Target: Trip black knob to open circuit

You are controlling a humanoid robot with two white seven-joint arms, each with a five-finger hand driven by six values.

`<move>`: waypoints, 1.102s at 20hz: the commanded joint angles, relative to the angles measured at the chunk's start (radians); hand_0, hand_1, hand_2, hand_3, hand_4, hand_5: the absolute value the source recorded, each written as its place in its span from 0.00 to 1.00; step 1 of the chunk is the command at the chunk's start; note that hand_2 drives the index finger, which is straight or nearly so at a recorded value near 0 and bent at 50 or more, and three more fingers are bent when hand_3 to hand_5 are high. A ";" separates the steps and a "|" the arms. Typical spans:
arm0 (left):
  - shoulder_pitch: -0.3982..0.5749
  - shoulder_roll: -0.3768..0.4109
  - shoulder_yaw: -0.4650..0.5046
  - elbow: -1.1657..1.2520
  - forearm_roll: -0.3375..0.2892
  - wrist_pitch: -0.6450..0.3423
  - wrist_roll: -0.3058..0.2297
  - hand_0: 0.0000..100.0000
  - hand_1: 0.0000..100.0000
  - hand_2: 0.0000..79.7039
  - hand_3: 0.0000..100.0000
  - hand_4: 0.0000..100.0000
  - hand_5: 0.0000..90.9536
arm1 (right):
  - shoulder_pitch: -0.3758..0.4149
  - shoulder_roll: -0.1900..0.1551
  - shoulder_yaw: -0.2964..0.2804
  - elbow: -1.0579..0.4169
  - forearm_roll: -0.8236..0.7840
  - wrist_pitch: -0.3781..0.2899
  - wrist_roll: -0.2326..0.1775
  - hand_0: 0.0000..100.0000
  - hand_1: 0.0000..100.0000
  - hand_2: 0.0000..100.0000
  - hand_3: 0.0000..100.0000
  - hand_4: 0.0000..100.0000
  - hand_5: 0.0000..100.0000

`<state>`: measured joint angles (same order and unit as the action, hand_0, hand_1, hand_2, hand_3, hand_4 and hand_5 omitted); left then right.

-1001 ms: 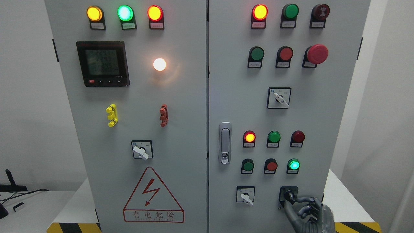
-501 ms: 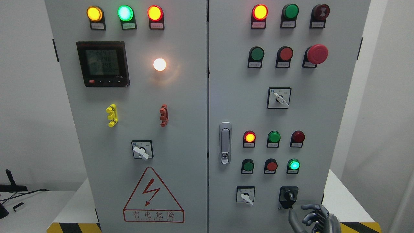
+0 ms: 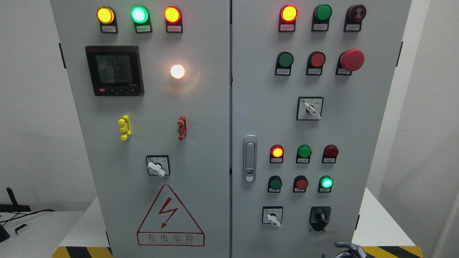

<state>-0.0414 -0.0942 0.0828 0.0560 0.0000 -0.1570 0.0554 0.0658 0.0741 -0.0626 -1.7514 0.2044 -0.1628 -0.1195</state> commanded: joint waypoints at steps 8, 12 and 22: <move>0.000 0.001 0.000 0.001 -0.031 0.001 0.000 0.12 0.39 0.00 0.00 0.00 0.00 | 0.218 -0.046 0.004 -0.169 -0.167 -0.072 0.156 0.14 0.00 0.00 0.10 0.06 0.06; 0.000 0.001 0.000 -0.001 -0.031 0.001 0.000 0.12 0.39 0.00 0.00 0.00 0.00 | 0.218 -0.065 0.000 -0.177 -0.247 -0.055 0.210 0.12 0.00 0.00 0.10 0.04 0.04; 0.000 0.001 0.000 0.001 -0.031 0.001 0.000 0.12 0.39 0.00 0.00 0.00 0.00 | 0.201 -0.102 -0.005 -0.181 -0.303 -0.011 0.212 0.12 0.00 0.00 0.08 0.02 0.00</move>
<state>-0.0414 -0.0942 0.0829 0.0559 0.0000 -0.1570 0.0554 0.2648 0.0151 -0.0644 -1.8982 -0.0669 -0.1781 0.0912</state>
